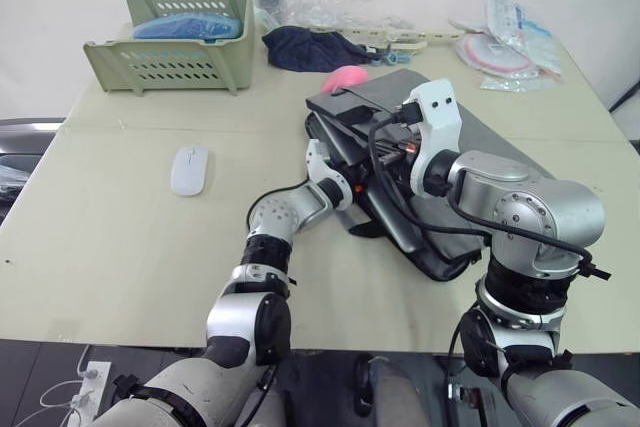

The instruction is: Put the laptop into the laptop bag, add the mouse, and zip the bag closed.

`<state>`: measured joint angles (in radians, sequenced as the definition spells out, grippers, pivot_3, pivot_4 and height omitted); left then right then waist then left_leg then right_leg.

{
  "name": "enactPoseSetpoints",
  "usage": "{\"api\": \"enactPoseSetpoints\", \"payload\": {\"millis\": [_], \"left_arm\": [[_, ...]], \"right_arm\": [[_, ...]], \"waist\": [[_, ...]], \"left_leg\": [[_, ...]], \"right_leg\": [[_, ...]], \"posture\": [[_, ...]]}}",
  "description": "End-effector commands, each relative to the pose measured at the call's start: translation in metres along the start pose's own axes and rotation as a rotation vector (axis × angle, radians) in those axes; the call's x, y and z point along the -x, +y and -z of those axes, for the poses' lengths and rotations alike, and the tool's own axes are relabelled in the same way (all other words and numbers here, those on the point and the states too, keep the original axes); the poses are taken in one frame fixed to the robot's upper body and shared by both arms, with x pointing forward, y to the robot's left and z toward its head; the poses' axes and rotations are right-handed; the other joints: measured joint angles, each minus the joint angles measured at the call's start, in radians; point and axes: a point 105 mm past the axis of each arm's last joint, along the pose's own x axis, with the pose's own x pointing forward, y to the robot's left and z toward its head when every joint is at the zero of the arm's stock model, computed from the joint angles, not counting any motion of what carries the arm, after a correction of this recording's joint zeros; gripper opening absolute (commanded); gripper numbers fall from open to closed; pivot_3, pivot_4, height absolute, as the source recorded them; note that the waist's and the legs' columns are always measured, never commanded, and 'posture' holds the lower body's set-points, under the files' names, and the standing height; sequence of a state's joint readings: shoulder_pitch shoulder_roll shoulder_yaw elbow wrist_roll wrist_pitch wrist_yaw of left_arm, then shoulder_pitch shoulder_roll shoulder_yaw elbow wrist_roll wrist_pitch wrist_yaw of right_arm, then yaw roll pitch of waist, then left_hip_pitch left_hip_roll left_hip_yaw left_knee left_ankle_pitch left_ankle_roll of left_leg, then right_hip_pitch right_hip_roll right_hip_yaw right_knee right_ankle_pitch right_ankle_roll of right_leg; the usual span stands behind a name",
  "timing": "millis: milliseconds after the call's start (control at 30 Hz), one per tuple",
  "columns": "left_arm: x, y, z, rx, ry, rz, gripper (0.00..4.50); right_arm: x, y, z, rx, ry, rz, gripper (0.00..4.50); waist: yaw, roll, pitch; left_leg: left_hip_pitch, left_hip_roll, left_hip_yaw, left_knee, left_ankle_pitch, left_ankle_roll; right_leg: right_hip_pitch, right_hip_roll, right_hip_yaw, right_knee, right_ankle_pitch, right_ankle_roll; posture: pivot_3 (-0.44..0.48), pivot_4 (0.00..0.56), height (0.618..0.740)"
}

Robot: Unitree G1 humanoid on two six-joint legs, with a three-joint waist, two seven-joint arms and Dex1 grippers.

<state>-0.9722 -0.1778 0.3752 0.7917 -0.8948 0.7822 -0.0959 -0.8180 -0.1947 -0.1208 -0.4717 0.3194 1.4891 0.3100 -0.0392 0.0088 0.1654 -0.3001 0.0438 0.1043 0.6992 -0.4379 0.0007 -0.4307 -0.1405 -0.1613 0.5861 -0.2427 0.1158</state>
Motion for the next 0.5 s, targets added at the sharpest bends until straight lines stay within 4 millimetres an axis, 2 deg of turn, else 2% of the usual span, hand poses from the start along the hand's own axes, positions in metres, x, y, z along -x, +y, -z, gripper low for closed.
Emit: {"api": "enactPoseSetpoints", "payload": {"millis": [33,100,233,500], "left_arm": [[-0.020,-0.036,0.037,-0.015,0.112,0.118,2.89],[-0.019,-0.033,0.040,-0.033,0.135,0.099,3.73],[-0.012,-0.027,0.038,-0.085,0.159,0.061,3.73],[0.023,-0.017,0.010,-0.150,0.142,0.014,3.73]], "right_arm": [[0.003,0.019,-0.015,0.050,-0.064,-0.079,0.00],[0.003,0.018,-0.013,0.053,-0.059,-0.076,0.00],[0.003,0.015,-0.011,0.052,-0.050,-0.072,0.00],[0.002,0.012,-0.007,0.050,-0.038,-0.069,0.00]], "waist": [[0.000,0.000,0.000],[0.000,0.000,0.000],[0.000,0.000,0.000],[-0.017,0.000,0.000]], "left_leg": [[0.000,0.000,0.000,0.000,0.000,0.000],[0.000,0.000,0.000,0.000,0.000,0.000],[0.000,0.000,0.000,0.000,0.000,0.000],[0.000,0.000,0.000,0.000,0.000,0.000]], "right_leg": [[0.000,0.000,0.000,0.000,0.000,0.000],[0.000,0.000,0.000,0.000,0.000,0.000],[0.000,0.000,0.000,0.000,0.000,0.000],[0.000,0.000,0.000,0.000,0.000,0.000]], "posture": [[0.000,0.150,0.740],[0.000,0.150,0.740],[0.000,0.150,0.740],[0.000,0.150,0.740]]}}
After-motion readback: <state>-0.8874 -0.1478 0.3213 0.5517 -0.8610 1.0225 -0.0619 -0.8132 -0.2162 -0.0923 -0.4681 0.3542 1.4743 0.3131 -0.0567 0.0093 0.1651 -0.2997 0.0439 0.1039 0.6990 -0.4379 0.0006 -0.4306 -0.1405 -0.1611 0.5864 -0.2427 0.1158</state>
